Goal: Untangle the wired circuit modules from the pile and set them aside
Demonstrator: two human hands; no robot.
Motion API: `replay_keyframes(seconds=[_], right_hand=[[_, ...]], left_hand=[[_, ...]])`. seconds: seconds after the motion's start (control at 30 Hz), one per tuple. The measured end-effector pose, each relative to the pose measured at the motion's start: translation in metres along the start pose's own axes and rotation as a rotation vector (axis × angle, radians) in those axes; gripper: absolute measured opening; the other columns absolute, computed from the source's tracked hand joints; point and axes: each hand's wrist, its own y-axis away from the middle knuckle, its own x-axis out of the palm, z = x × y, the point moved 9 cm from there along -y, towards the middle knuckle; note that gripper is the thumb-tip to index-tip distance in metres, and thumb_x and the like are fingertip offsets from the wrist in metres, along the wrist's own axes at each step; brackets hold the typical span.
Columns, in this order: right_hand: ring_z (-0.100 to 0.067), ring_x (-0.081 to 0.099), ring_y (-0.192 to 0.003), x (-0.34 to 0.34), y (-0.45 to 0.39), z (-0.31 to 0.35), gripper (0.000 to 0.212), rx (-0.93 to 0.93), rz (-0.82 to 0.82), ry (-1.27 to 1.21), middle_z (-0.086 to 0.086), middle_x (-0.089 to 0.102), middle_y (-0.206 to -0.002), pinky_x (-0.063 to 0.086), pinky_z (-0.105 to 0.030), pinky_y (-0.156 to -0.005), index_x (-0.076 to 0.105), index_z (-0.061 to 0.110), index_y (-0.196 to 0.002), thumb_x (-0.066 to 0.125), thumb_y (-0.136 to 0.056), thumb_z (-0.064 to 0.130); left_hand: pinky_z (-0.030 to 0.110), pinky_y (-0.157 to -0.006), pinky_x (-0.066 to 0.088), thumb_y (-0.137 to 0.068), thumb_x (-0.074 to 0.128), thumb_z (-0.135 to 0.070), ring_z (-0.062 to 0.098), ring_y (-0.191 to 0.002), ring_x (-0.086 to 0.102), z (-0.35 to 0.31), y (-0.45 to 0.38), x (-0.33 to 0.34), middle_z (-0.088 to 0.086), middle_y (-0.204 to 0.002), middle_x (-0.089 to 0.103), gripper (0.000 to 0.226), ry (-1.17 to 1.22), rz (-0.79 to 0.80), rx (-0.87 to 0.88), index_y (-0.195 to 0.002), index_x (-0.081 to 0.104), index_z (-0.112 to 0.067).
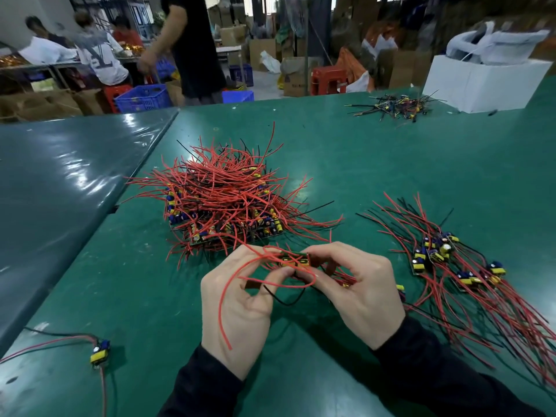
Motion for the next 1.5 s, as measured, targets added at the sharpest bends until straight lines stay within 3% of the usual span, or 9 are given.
replay_keyframes(seconds=[0.17, 0.37, 0.53, 0.67, 0.8, 0.93, 1.13, 1.23, 1.5], right_hand=[[-0.005, 0.061, -0.073, 0.002, 0.003, 0.001, 0.014, -0.013, -0.032, 0.023, 0.006, 0.067, -0.081, 0.047, -0.017, -0.069, 0.071, 0.010, -0.088, 0.072, -0.080, 0.021], [-0.005, 0.061, -0.072, 0.006, 0.004, 0.001, 0.012, -0.012, -0.008, -0.002, 0.007, 0.067, -0.080, 0.048, -0.018, -0.070, 0.070, 0.010, -0.089, 0.072, -0.080, 0.019], [-0.004, 0.058, -0.068, 0.022, -0.003, -0.017, 0.012, 0.213, 0.320, -0.327, 0.006, 0.065, -0.076, 0.046, -0.016, -0.066, 0.064, 0.011, -0.089, 0.068, -0.079, 0.016], [-0.012, 0.056, -0.072, 0.023, -0.002, -0.023, 0.029, 0.303, 0.330, -0.486, 0.005, 0.063, -0.078, 0.048, -0.021, -0.068, 0.062, 0.014, -0.098, 0.074, -0.072, 0.016], [-0.007, 0.060, -0.072, 0.018, -0.005, -0.017, 0.014, 0.239, 0.281, -0.446, 0.006, 0.067, -0.078, 0.050, -0.020, -0.070, 0.069, 0.023, -0.083, 0.075, -0.072, 0.026], [-0.012, 0.060, -0.075, 0.014, -0.006, -0.014, 0.008, 0.169, 0.257, -0.323, 0.005, 0.067, -0.082, 0.049, -0.030, -0.070, 0.069, 0.026, -0.083, 0.072, -0.077, 0.022], [-0.025, 0.059, -0.069, 0.023, 0.002, -0.017, 0.019, 0.221, 0.267, -0.286, -0.009, 0.067, -0.079, 0.050, -0.045, -0.071, 0.066, 0.011, -0.088, 0.069, -0.078, 0.027], [-0.023, 0.059, -0.066, 0.021, 0.000, -0.017, 0.015, 0.233, 0.255, -0.296, -0.012, 0.067, -0.077, 0.050, -0.047, -0.070, 0.068, 0.011, -0.085, 0.069, -0.078, 0.025], [-0.015, 0.054, -0.067, 0.023, 0.002, -0.016, 0.012, 0.209, 0.285, -0.331, -0.013, 0.065, -0.074, 0.047, -0.037, -0.067, 0.067, 0.007, -0.083, 0.067, -0.080, 0.020]], left_hand=[[0.024, -0.076, 0.053, -0.078, 0.073, -0.005, 0.009, -0.082, 0.068, -0.007, -0.006, -0.006, -0.010, -0.082, 0.069, 0.016, -0.122, -0.040, 0.138, -0.080, 0.069, -0.020], [0.021, -0.071, 0.053, -0.078, 0.073, -0.011, 0.005, -0.079, 0.066, -0.005, -0.005, -0.007, -0.012, -0.080, 0.068, 0.012, -0.132, -0.041, 0.128, -0.080, 0.069, -0.022], [0.035, -0.069, 0.056, -0.069, 0.080, -0.016, 0.015, -0.071, 0.068, 0.013, -0.016, 0.002, 0.001, -0.077, 0.072, 0.014, 0.139, 0.197, -0.117, -0.079, 0.071, -0.013], [0.034, -0.069, 0.057, -0.071, 0.071, -0.011, 0.018, -0.075, 0.067, 0.014, -0.016, 0.009, 0.001, -0.078, 0.071, 0.009, 0.280, 0.306, -0.160, -0.080, 0.069, -0.011], [0.022, -0.075, 0.052, -0.071, 0.070, -0.011, 0.010, -0.079, 0.066, 0.015, -0.016, 0.011, -0.003, -0.081, 0.070, 0.016, 0.263, 0.294, -0.122, -0.085, 0.066, -0.003], [0.016, -0.072, 0.051, -0.073, 0.069, -0.009, 0.005, -0.075, 0.066, 0.019, -0.016, 0.010, -0.005, -0.079, 0.073, 0.010, 0.320, 0.295, -0.178, -0.078, 0.073, -0.016], [0.044, -0.078, 0.051, -0.074, 0.072, -0.024, 0.016, -0.075, 0.061, 0.029, -0.011, 0.015, 0.004, -0.077, 0.069, 0.011, 0.321, 0.281, -0.278, -0.076, 0.072, -0.013], [0.047, -0.080, 0.052, -0.075, 0.071, -0.021, 0.021, -0.079, 0.063, 0.029, -0.010, 0.016, 0.014, -0.082, 0.070, 0.014, 0.283, 0.286, -0.251, -0.078, 0.071, -0.007], [0.023, -0.072, 0.053, -0.070, 0.067, -0.017, 0.016, -0.076, 0.062, 0.038, -0.008, 0.021, 0.014, -0.082, 0.066, 0.020, 0.399, 0.342, -0.335, -0.081, 0.068, 0.000]])
